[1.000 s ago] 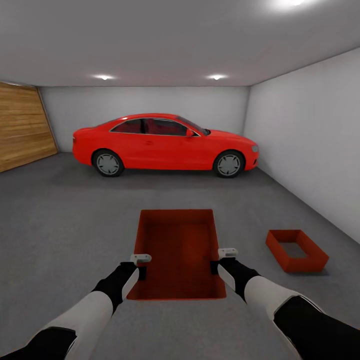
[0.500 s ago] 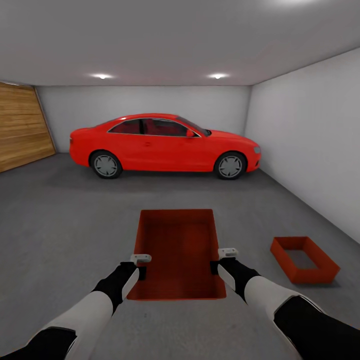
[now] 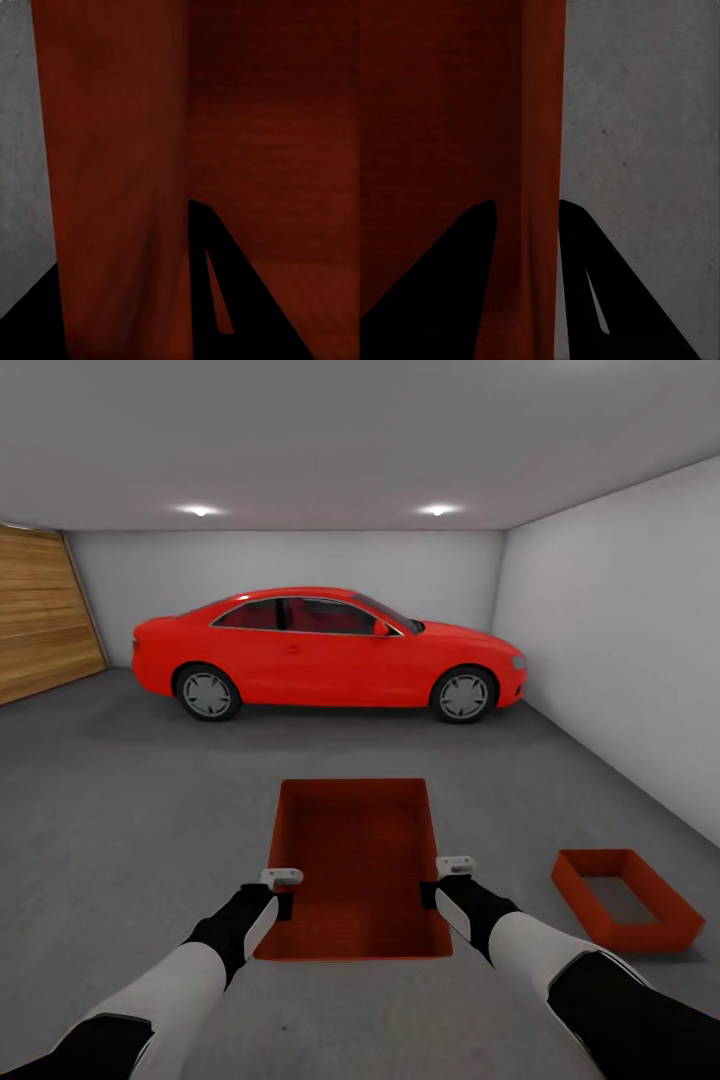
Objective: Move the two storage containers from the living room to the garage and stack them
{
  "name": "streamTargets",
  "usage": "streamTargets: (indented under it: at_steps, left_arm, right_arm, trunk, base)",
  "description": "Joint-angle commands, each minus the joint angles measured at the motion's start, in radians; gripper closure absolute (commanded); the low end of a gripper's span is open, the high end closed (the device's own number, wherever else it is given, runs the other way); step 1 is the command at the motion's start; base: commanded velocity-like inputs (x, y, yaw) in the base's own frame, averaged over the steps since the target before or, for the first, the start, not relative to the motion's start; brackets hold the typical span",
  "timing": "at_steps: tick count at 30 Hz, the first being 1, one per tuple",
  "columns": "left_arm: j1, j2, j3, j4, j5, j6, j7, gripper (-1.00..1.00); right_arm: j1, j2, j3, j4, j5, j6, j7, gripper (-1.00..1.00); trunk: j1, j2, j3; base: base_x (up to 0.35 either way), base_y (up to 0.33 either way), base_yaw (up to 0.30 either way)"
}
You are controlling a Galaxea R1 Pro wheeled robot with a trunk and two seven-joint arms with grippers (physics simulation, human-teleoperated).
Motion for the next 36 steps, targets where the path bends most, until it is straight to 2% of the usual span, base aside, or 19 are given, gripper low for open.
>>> streamTargets:
  at_steps: [1,36]
  left_arm:
    - [0.000,0.009,-0.028,-0.001,0.015,0.005,0.011,1.00]
    - [0.000,0.008,-0.029,-0.001,0.015,0.005,0.011,1.00]
  right_arm:
    - [-0.001,-0.001,0.012,-0.004,-0.029,0.003,0.010,1.00]
    - [-0.001,-0.001,0.012,-0.004,-0.029,0.001,0.010,1.00]
  trunk:
    - [0.001,-0.002,-0.002]
    - [0.001,-0.002,-0.002]
  base:
    - [0.322,0.000,0.000]
    - [0.322,0.000,0.000]
